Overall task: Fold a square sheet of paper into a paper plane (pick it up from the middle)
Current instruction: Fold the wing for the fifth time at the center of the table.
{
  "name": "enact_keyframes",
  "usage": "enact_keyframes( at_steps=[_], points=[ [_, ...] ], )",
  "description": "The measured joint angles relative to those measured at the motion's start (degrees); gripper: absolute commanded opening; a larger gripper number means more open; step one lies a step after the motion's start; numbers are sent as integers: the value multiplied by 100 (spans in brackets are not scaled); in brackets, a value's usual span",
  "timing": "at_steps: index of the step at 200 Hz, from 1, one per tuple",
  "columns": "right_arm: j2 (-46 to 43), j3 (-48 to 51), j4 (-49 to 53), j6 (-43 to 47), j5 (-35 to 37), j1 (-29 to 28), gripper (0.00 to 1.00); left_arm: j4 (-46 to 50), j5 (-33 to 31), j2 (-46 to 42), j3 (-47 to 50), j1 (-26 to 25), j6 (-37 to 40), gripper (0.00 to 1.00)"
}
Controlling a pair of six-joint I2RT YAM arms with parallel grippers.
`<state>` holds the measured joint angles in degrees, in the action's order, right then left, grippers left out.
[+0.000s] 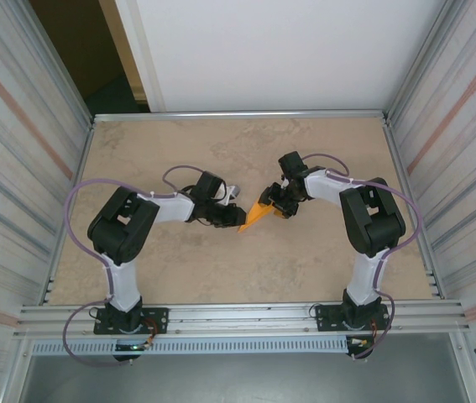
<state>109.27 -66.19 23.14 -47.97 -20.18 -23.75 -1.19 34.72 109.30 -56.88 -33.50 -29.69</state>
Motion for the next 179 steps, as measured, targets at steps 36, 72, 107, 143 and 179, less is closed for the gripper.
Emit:
enact_keyframes(
  at_steps=[36, 72, 107, 143, 179],
  points=[
    [33, -33, 70, 4, 103, -35, 51, 192, -48, 63, -111, 2, 0, 20],
    [103, -138, 214, 4, 118, -35, 50, 284, -98, 70, -153, 0, -2, 20],
    [173, -254, 372, 4, 138, -39, 49, 356, -142, 70, -197, -15, -4, 22],
    [192, -280, 413, 7, 153, -42, 49, 474, -245, 13, -251, -39, -9, 27],
    [208, -299, 439, 7, 155, -42, 49, 570, -485, -337, -251, -50, -55, 28]
  ],
)
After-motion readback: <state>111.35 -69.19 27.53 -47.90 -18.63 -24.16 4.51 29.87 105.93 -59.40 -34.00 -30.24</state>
